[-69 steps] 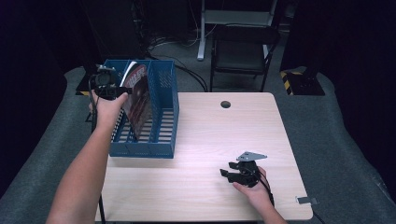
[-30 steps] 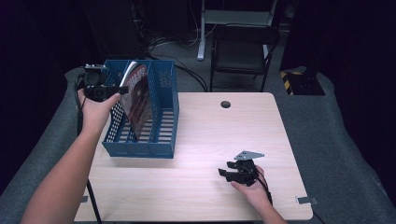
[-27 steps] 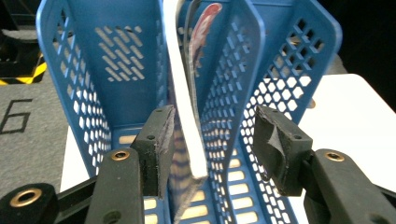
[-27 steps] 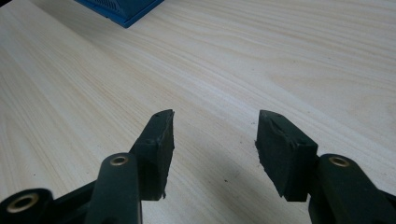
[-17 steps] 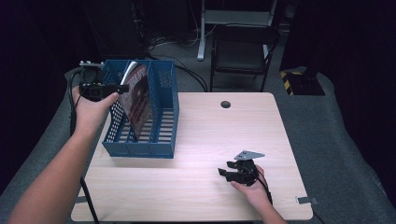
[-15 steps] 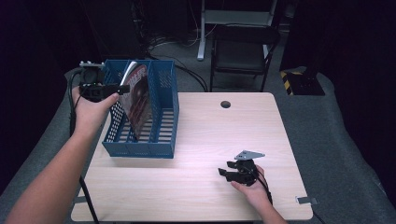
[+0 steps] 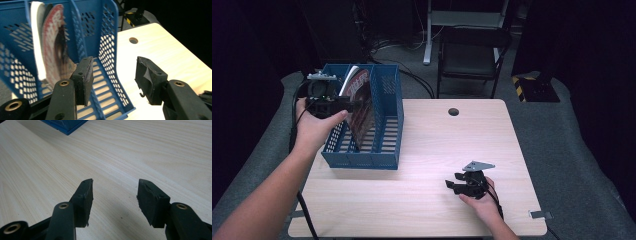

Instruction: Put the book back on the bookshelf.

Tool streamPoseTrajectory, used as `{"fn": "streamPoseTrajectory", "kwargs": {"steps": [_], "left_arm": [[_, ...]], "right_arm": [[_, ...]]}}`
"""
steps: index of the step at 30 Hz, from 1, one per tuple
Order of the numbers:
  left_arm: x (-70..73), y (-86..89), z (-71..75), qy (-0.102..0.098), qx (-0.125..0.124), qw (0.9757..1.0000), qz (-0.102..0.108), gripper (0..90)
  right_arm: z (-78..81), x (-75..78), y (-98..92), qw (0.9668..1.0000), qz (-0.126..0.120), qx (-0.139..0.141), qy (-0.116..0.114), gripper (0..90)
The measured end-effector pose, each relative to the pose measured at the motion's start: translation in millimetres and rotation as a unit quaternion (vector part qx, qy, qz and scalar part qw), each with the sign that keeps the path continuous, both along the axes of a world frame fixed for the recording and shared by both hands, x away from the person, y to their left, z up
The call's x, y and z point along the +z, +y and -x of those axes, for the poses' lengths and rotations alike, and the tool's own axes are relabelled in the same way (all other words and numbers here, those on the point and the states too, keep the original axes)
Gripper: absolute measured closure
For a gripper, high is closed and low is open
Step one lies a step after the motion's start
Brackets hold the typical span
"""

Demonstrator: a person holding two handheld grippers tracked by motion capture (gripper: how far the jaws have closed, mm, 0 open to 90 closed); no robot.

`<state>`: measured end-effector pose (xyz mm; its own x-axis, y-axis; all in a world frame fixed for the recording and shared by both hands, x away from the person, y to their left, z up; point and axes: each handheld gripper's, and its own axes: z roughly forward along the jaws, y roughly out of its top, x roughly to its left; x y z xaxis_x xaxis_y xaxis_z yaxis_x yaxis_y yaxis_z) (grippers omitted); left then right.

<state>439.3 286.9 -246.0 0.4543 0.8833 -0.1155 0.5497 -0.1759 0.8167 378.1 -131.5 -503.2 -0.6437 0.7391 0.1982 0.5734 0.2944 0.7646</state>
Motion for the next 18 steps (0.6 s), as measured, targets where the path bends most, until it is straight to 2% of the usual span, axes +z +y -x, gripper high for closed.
{"fn": "streamPoseTrajectory", "kwargs": {"steps": [6, 9, 11, 18], "left_arm": [[-1.2, -5.4, 4.6, 0.002, -0.016, 0.9999, 0.000, 48.3], [-1.5, -7.2, 7.0, 0.006, -0.024, 0.9996, 0.010, 47.9], [-2.7, -10.3, 9.3, 0.010, -0.034, 0.9993, 0.007, 47.8], [-6.3, -18.9, 16.2, 0.008, -0.057, 0.9983, -0.002, 47.6]], "right_arm": [[0.6, 0.6, -0.1, 1.0000, -0.002, 0.000, 0.006, 46.3], [-0.2, 0.6, -0.9, 1.0000, -0.004, 0.003, 0.002, 46.2], [-0.1, 0.5, -0.8, 1.0000, -0.003, 0.001, 0.003, 46.2], [-0.3, 0.5, -0.9, 1.0000, -0.003, 0.001, 0.003, 46.2]]}}
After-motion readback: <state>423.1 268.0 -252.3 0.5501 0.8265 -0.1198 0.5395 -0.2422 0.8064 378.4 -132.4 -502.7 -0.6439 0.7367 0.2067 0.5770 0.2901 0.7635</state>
